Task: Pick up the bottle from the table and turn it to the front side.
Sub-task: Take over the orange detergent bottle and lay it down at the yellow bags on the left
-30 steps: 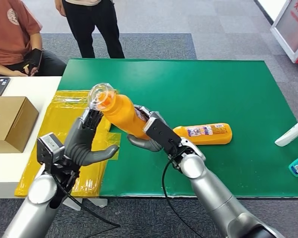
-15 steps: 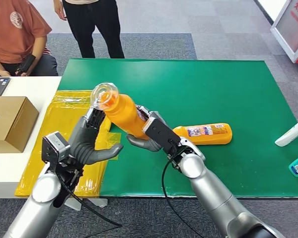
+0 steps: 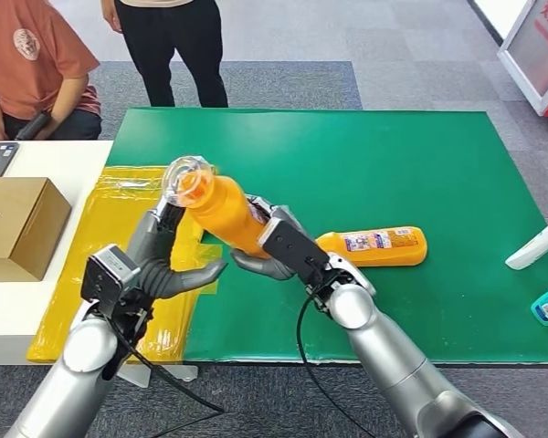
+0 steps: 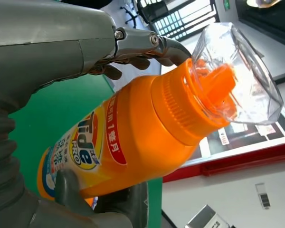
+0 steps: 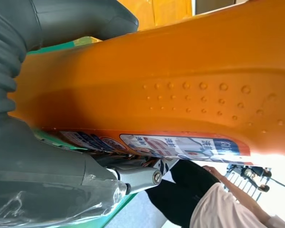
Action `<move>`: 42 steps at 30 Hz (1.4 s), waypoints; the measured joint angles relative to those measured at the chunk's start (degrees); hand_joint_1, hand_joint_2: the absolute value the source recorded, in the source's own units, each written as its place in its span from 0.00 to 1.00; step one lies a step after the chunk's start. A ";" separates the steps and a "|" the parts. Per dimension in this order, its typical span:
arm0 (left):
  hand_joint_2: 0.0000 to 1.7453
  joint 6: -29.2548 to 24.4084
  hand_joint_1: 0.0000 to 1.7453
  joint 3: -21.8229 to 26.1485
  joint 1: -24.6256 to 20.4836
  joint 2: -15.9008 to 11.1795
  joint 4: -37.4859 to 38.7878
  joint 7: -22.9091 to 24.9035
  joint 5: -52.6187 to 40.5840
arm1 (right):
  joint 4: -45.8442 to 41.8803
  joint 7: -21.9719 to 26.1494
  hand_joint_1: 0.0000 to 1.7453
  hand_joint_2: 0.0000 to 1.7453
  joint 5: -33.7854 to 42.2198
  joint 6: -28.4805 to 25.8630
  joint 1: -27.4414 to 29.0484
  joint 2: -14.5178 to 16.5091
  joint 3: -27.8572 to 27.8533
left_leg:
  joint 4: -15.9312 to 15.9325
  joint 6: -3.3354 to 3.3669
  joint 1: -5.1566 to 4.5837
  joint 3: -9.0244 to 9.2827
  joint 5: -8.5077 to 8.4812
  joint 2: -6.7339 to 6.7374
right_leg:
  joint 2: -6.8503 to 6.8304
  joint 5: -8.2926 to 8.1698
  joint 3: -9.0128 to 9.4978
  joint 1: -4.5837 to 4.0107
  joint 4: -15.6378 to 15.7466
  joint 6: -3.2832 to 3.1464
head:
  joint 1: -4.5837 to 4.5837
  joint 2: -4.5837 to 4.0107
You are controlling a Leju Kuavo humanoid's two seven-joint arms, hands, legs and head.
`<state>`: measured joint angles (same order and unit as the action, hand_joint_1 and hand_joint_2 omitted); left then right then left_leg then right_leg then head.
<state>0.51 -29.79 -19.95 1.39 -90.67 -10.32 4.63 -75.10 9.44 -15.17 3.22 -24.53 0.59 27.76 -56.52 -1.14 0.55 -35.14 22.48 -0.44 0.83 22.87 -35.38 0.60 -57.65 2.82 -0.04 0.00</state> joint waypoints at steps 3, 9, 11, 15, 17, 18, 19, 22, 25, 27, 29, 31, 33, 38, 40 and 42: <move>1.00 -1.01 0.00 0.64 0.01 -0.03 0.19 -0.27 0.06 | 0.00 -0.21 1.00 1.00 -0.24 -0.13 0.00 0.00 0.11 | 0.00 0.00 0.00 0.00 0.00 0.00 | 0.00 0.00 0.00 0.00 0.00 0.00 | 0.00 0.00; 1.00 -1.94 0.00 2.27 0.03 -0.08 0.22 -0.89 0.40 | 0.00 -0.32 1.00 1.00 -0.52 -0.34 0.02 0.00 0.29 | 0.00 0.00 0.00 0.00 0.00 0.00 | 0.00 0.00 0.00 0.00 0.00 0.00 | 0.00 0.00; 1.00 -1.99 0.00 2.51 0.04 -0.08 0.22 -0.94 0.42 | 0.00 -0.32 1.00 1.00 -0.58 -0.36 0.02 0.00 0.38 | 0.00 0.00 0.00 0.00 0.00 0.00 | 0.00 0.00 -0.01 0.00 0.00 0.00 | 0.00 0.00; 1.00 -2.92 0.00 2.93 0.04 -0.08 0.22 -1.10 0.17 | 0.00 -0.40 1.00 1.00 -0.69 -0.42 0.02 0.00 0.52 | 0.00 0.00 0.00 0.00 0.00 0.00 | 0.00 0.00 -0.01 0.00 0.00 0.00 | 0.00 0.00; 1.00 -3.90 0.00 3.24 0.04 -0.08 0.22 -1.20 -0.11 | -0.01 -0.49 1.00 1.00 -0.79 -0.54 0.02 -0.01 0.57 | 0.00 0.00 0.00 0.00 0.00 0.00 | 0.00 0.00 -0.01 0.00 0.00 0.00 | 0.00 0.00; 1.00 -4.26 0.00 3.44 0.04 -0.08 0.22 -1.20 -0.19 | -0.02 -0.51 1.00 1.00 -0.84 -0.61 0.02 -0.01 0.58 | 0.00 0.00 0.00 0.00 0.00 0.00 | 0.00 0.00 -0.01 0.00 0.00 0.00 | 0.00 0.00; 1.00 -4.51 0.00 3.64 0.04 -0.08 0.22 -1.20 -0.25 | -0.03 -0.52 1.00 1.00 -0.88 -0.67 0.02 -0.02 0.59 | 0.00 0.00 0.00 0.00 0.00 0.00 | 0.00 0.00 -0.02 0.00 0.00 0.00 | 0.00 0.00; 1.00 -4.79 0.00 4.15 0.03 -0.08 0.22 -1.20 -0.28 | -0.11 -0.52 1.00 1.00 -1.03 -0.77 0.04 -0.03 0.60 | 0.00 0.00 0.00 0.00 0.00 0.00 | 0.00 0.00 -0.02 0.00 0.00 0.00 | 0.00 0.00; 1.00 -4.93 0.00 4.50 0.04 -0.10 0.22 -1.21 -0.28 | -0.65 -0.40 1.00 1.00 -1.40 -0.75 0.23 -0.06 0.63 | 0.00 0.00 0.00 0.00 0.00 0.00 | 0.00 0.00 -0.02 0.00 0.00 0.00 | 0.00 0.00; 1.00 -5.05 0.00 4.66 0.04 -0.10 0.22 -1.26 -0.26 | -1.42 -0.21 1.00 1.00 -1.69 -0.73 0.50 -0.10 0.67 | 0.00 0.00 0.00 -0.01 0.00 0.00 | 0.00 0.00 -0.02 0.00 0.00 0.00 | 0.00 0.00; 1.00 -4.97 0.00 4.73 0.03 -0.10 0.22 -1.38 0.14 | -2.33 0.01 1.00 1.00 -1.91 -0.68 0.71 -0.16 0.79 | 0.00 0.00 0.00 -0.01 0.00 0.00 | 0.00 0.00 -0.02 0.00 0.00 0.00 | 0.00 0.00; 1.00 -4.25 0.00 4.74 0.03 -0.10 0.21 -1.44 1.29 | -3.17 0.16 1.00 1.00 -2.00 -0.64 0.76 -0.22 0.96 | 0.00 0.00 0.00 -0.01 0.00 0.00 | 0.00 0.00 -0.02 0.00 0.00 0.00 | 0.00 0.00; 1.00 -3.16 0.00 4.73 0.04 -0.09 0.19 -1.44 2.82 | -3.78 0.22 1.00 1.00 -2.01 -0.64 0.76 -0.27 1.12 | 0.00 0.00 0.00 -0.01 0.00 0.00 | 0.00 0.00 -0.02 0.00 0.00 0.00 | 0.00 0.00; 1.00 -1.29 0.00 4.58 0.12 0.02 0.11 -1.13 5.45 | -4.04 0.29 1.00 1.00 -2.01 -0.66 0.73 -0.32 1.37 | -0.01 0.01 0.00 -0.01 -0.01 0.00 | 0.00 -0.02 -0.02 0.00 0.00 0.01 | 0.00 0.00; 1.00 -1.08 0.00 4.47 0.16 0.04 0.11 -1.03 5.76 | -4.04 0.29 1.00 1.00 -2.01 -0.68 0.73 -0.33 1.43 | -0.01 0.01 0.00 -0.01 -0.01 0.00 | 0.00 -0.02 -0.02 0.00 0.00 0.01 | 0.00 0.00; 1.00 -1.03 0.00 4.33 0.16 0.06 0.11 -1.03 5.82 | -4.04 0.29 1.00 1.00 -2.01 -0.68 0.72 -0.34 1.45 | -0.01 0.01 0.00 -0.01 -0.01 0.00 | 0.00 -0.02 -0.02 0.00 0.00 0.02 | 0.00 0.00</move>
<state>-0.52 -25.46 -19.79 1.45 -90.55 -11.34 10.45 -79.14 9.73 -17.18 2.54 -23.80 0.25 29.21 -56.53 -1.13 0.55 -35.15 22.46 -0.43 0.83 22.85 -35.40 0.60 -57.65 2.84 -0.04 0.00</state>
